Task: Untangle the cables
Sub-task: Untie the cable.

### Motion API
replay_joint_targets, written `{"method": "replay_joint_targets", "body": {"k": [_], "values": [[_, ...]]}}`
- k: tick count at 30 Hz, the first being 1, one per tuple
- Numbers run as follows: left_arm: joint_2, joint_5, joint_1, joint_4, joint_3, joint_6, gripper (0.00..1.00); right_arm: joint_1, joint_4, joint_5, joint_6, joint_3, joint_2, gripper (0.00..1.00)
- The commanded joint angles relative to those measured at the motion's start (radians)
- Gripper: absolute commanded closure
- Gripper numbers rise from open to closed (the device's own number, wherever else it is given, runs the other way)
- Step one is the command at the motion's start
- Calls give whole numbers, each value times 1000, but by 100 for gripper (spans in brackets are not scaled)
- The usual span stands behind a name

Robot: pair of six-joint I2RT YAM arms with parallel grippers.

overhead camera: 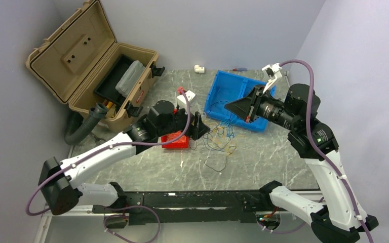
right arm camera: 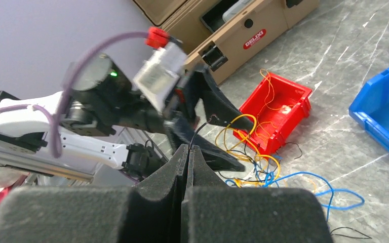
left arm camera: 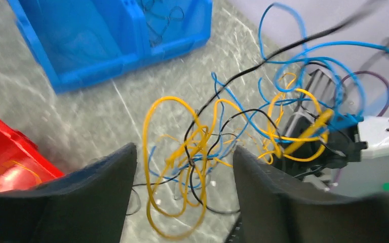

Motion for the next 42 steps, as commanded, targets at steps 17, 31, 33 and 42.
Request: {"method": "replay_joint_targets", "body": {"k": [17, 31, 33, 42], "values": [[33, -64, -3, 96, -336, -187, 100, -2, -74, 905, -156, 371, -45, 100], [-461, -462, 22, -363, -307, -186, 100, -2, -76, 1435, -226, 130, -142, 100], [-499, -481, 26, -388, -293, -191, 100, -2, -79, 1459, -227, 97, -152, 100], [-428, -237, 26, -327, -211, -75, 100, -2, -45, 1050, -221, 47, -191, 100]]}}
